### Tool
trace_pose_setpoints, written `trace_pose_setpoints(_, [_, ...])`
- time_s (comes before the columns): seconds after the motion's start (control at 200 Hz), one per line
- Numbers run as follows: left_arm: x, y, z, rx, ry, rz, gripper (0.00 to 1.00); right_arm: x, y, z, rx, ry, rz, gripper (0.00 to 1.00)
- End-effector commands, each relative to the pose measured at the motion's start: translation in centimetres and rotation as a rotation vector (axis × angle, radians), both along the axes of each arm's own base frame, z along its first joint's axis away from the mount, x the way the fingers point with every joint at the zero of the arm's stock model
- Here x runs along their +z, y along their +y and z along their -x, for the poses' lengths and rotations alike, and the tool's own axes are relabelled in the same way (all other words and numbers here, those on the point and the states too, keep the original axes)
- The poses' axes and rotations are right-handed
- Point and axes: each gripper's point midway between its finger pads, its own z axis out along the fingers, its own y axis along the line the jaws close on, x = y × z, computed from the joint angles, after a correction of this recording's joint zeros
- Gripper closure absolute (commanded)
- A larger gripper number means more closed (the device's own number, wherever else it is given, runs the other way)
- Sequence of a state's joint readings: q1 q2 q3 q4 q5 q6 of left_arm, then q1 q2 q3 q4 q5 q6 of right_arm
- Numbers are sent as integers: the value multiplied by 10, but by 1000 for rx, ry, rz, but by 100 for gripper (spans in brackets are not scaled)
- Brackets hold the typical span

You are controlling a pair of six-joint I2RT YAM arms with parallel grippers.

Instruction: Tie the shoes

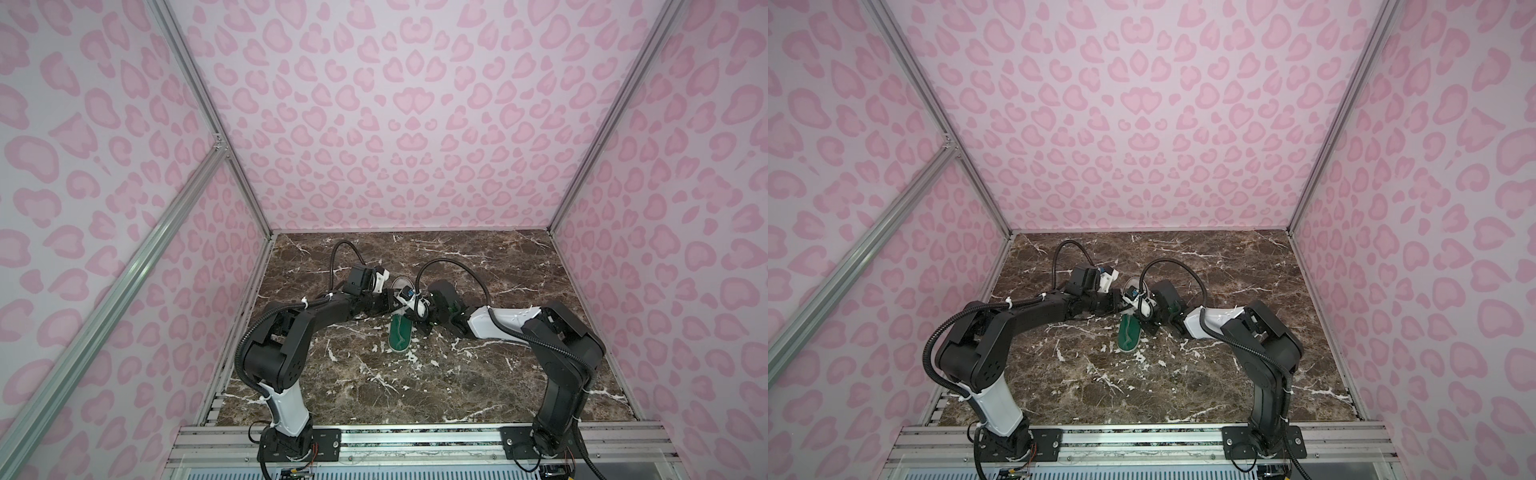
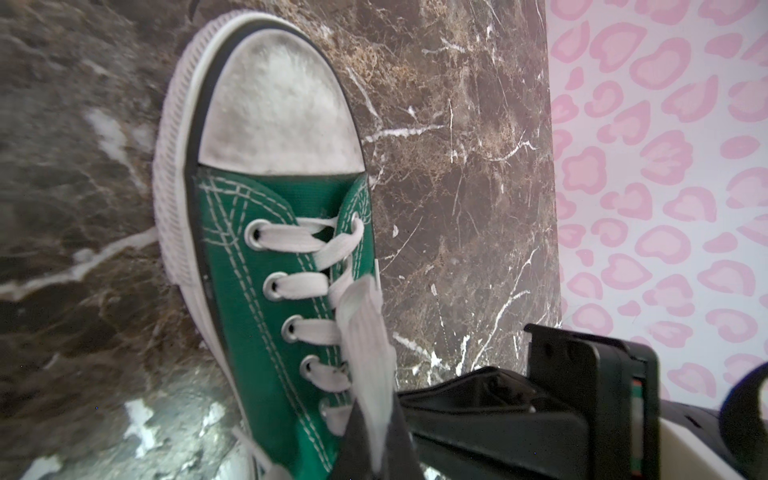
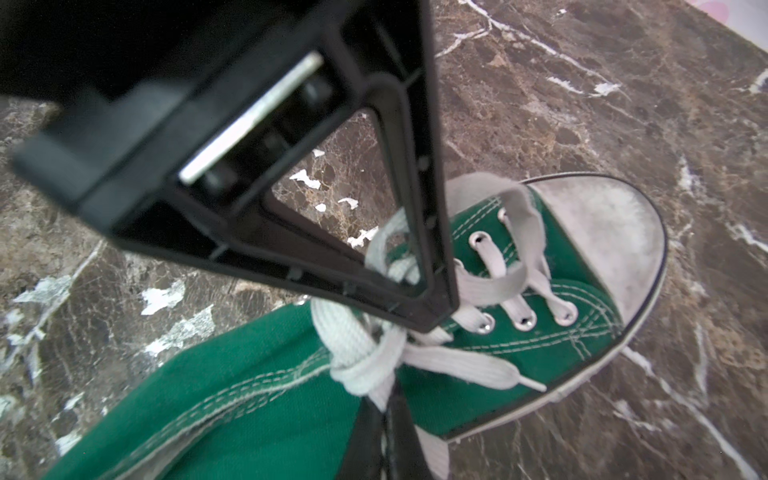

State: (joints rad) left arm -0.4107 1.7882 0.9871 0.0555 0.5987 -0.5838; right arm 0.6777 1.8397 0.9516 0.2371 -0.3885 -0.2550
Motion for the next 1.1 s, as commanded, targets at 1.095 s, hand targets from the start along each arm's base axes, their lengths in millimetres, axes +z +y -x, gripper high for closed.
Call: trace_pose_setpoints(1.095, [30, 5, -10, 25, -152, 125, 97, -18, -16, 15, -36, 99, 27, 100])
